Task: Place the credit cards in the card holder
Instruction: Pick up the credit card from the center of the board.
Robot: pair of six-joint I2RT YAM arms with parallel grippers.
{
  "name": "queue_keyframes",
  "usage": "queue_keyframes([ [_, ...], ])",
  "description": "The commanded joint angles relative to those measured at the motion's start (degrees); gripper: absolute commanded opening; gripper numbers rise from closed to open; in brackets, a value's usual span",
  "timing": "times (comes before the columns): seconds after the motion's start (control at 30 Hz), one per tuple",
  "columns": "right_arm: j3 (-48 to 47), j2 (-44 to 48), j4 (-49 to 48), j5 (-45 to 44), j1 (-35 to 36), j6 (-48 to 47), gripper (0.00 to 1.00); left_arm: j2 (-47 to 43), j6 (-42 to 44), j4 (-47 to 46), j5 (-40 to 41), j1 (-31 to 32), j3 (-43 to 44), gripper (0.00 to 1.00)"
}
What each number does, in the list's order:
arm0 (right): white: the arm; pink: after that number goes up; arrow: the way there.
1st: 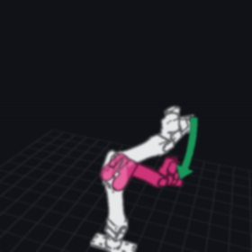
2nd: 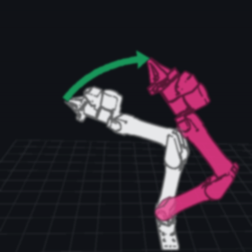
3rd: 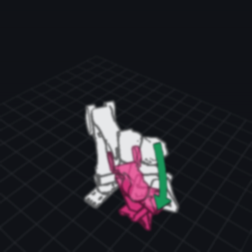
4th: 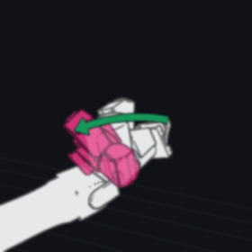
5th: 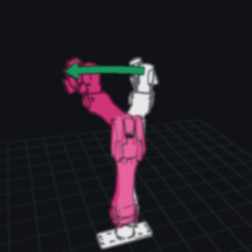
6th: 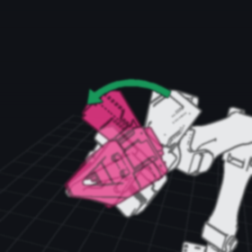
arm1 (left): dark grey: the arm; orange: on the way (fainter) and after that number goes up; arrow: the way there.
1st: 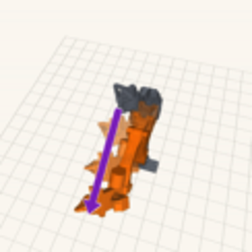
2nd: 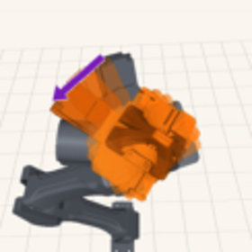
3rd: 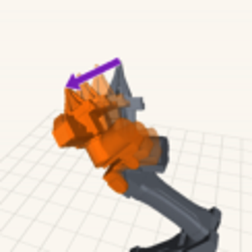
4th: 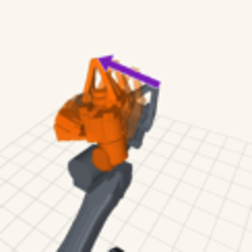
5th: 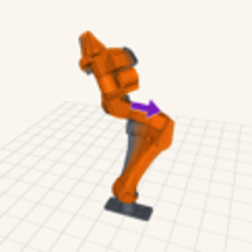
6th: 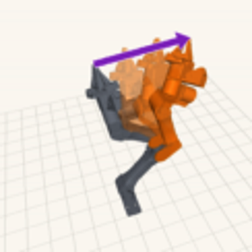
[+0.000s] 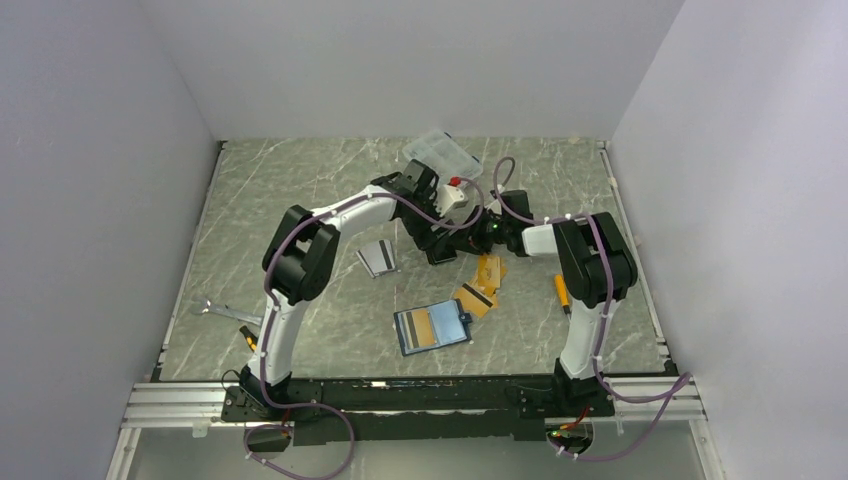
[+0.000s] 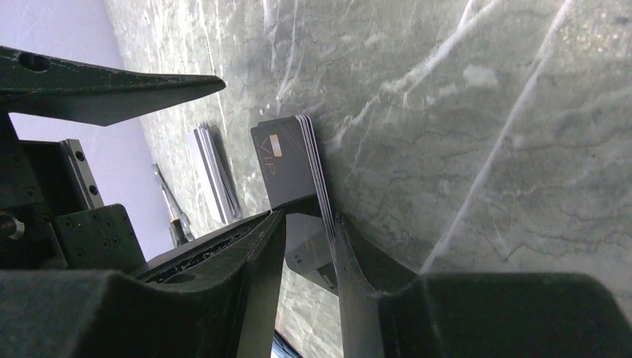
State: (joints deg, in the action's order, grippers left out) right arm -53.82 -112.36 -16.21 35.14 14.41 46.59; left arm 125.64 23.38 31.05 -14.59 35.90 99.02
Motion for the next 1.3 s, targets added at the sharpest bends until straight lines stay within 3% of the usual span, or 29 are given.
queue_keyframes([
  [0.0,2.53,2.2,-0.37,-0.68,0.04,-0.23,0.34,1.56,1.73,-0.83,1.93,1.04,0.72,0.84],
  [0.87,7.07,3.21,-5.54,2.23,-1.5,1.12,0.36,4.99,1.59,0.2,3.3,3.41,4.91,0.82],
  [1.27,6.03,4.82,-1.14,-1.08,-2.07,-1.66,0.26,3.06,1.37,0.45,2.5,3.05,2.05,0.82],
])
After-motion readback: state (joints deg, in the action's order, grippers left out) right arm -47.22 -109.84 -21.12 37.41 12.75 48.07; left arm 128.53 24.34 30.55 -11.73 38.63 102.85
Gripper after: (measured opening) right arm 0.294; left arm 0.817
